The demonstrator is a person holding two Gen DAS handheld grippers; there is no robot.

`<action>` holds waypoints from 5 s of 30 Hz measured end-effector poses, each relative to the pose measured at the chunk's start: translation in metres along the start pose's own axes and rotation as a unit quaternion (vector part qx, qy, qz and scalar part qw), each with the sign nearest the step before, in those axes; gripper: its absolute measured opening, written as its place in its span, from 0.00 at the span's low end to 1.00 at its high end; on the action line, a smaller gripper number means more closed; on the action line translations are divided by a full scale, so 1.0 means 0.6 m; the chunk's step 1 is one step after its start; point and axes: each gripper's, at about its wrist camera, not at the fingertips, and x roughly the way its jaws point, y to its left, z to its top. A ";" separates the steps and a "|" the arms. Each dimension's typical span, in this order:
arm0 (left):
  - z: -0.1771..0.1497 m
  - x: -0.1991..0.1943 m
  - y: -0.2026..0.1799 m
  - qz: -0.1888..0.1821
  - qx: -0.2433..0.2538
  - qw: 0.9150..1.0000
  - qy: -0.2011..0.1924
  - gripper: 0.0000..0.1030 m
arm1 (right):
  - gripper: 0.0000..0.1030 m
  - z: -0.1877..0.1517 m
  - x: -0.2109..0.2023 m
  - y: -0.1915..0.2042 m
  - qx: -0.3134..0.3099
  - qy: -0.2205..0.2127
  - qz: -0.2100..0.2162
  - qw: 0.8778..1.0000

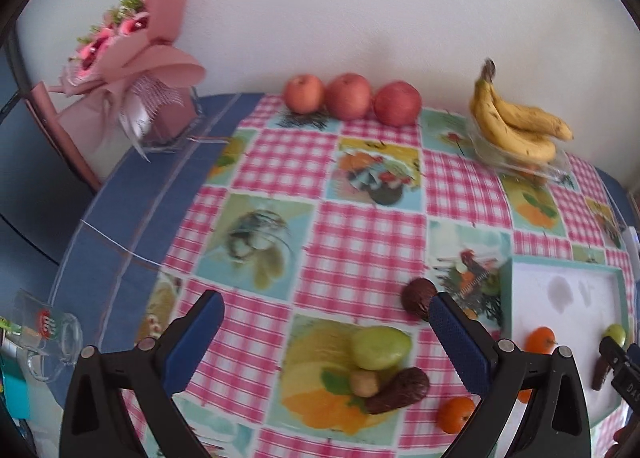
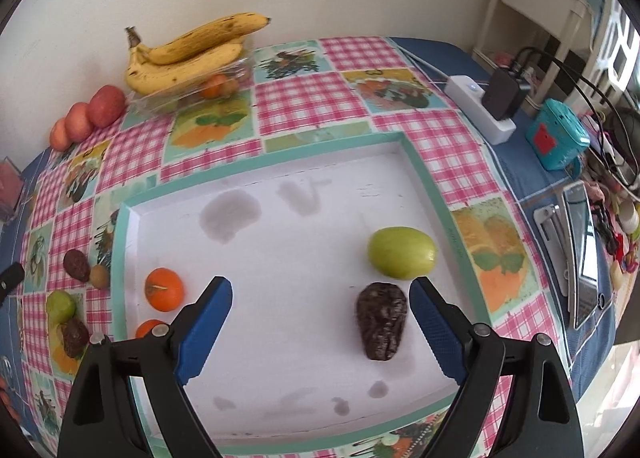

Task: Organize fruits
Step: 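Raise both open grippers away from the tray, then move both open grippers back toward the fruit pile, then grasp the large green pear-like fruit with the left gripper, then grasp a small brown round fruit with the right gripper while the left gripper holds the green fruit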

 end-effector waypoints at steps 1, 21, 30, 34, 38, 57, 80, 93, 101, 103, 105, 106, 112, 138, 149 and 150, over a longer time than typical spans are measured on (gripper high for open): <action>0.003 -0.005 0.009 0.002 -0.003 1.000 -0.006 1.00 | 0.88 0.000 -0.001 0.007 -0.003 0.000 0.002 1.000; 0.020 -0.041 0.137 -0.027 -0.099 0.993 -0.050 1.00 | 0.88 -0.010 -0.027 0.171 -0.048 -0.028 0.085 0.995; 0.014 -0.010 0.114 -0.055 -0.088 0.994 -0.015 1.00 | 0.88 -0.014 -0.037 0.239 -0.078 -0.052 0.143 0.985; 0.004 0.016 0.094 -0.081 -0.085 0.993 0.015 1.00 | 0.86 -0.014 -0.024 0.249 -0.084 -0.048 0.141 0.985; -0.007 0.046 0.064 -0.089 -0.065 0.993 0.047 0.96 | 0.68 -0.014 -0.011 0.245 -0.079 -0.039 0.141 0.986; -0.058 0.140 -0.032 -0.124 -0.017 0.980 0.155 0.79 | 0.68 -0.020 0.036 0.211 -0.064 0.022 0.097 0.993; -0.057 0.148 -0.024 -0.119 -0.029 0.980 0.154 0.56 | 0.68 -0.015 0.041 0.198 -0.051 0.027 0.099 0.993; -0.032 0.140 0.066 -0.108 -0.102 0.981 0.124 0.56 | 0.68 -0.016 0.049 0.227 -0.077 0.023 0.104 0.991; -0.020 0.123 0.088 -0.119 -0.125 0.979 0.106 0.56 | 0.52 -0.018 0.038 0.289 -0.115 0.000 0.148 0.982; -0.018 0.122 0.090 -0.122 -0.128 0.979 0.104 0.56 | 0.51 -0.019 0.041 0.303 -0.126 -0.002 0.150 0.981; -0.017 0.119 0.093 -0.124 -0.130 0.979 0.101 0.56 | 0.47 -0.021 0.048 0.315 -0.131 -0.001 0.150 0.980; -0.016 0.118 0.096 -0.125 -0.131 0.978 0.099 0.56 | 0.42 -0.021 0.052 0.320 -0.133 0.001 0.148 0.980; -0.016 0.122 0.100 -0.131 -0.141 0.976 0.100 0.56 | 0.35 -0.021 0.076 0.333 -0.139 0.011 0.130 0.982; 0.005 0.071 0.078 -0.111 -0.101 0.987 0.059 0.56 | 0.25 -0.013 0.059 0.329 -0.129 0.006 0.150 0.980; 0.011 0.018 -0.006 -0.118 -0.049 0.991 0.032 0.56 | 0.25 0.022 0.006 0.247 -0.078 -0.005 0.146 0.986; 0.010 0.015 -0.017 -0.120 -0.043 0.991 0.031 0.56 | 0.25 0.023 0.004 0.237 -0.074 -0.005 0.146 0.986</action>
